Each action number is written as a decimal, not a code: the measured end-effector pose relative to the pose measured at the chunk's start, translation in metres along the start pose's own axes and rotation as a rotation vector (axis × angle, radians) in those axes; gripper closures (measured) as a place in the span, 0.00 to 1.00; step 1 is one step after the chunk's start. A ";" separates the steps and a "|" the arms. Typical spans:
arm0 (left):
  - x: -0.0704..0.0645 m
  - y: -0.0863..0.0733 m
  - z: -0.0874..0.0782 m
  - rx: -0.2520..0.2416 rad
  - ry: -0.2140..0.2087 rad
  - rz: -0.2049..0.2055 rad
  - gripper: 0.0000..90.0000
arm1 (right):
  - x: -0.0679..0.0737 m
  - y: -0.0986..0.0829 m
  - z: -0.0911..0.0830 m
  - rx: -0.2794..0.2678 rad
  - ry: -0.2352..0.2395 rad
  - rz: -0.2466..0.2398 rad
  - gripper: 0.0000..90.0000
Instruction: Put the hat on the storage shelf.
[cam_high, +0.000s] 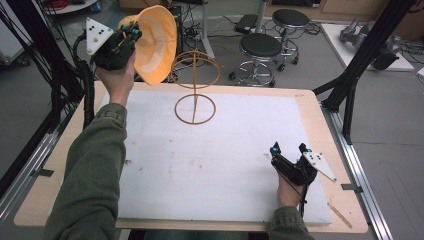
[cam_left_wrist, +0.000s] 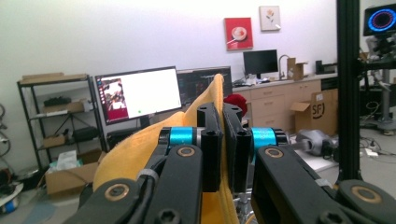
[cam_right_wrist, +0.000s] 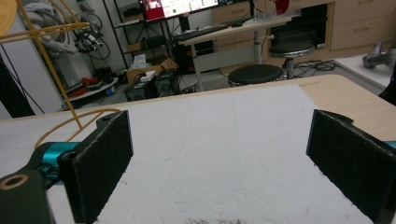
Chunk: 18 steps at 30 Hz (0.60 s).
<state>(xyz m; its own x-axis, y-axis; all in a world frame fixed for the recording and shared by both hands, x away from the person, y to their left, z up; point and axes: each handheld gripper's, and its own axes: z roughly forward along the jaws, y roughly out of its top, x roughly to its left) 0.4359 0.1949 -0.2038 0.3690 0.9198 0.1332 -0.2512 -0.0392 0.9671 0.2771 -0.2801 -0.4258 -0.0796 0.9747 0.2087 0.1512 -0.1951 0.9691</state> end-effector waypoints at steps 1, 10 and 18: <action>-0.002 0.001 0.002 -0.002 -0.006 0.004 0.96 | 0.000 0.000 0.000 -0.001 0.002 0.003 0.07; -0.032 0.004 0.021 -0.031 -0.080 0.027 0.96 | 0.000 0.001 0.001 -0.005 0.005 0.005 0.07; -0.057 0.000 0.042 -0.035 -0.133 0.037 0.96 | 0.000 0.002 0.001 -0.004 0.010 0.017 0.07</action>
<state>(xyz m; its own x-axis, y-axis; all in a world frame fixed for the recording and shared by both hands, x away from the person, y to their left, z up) 0.4524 0.1266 -0.2021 0.4738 0.8579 0.1987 -0.2972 -0.0566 0.9531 0.2781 -0.2801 -0.4244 -0.0874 0.9702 0.2260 0.1488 -0.2117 0.9660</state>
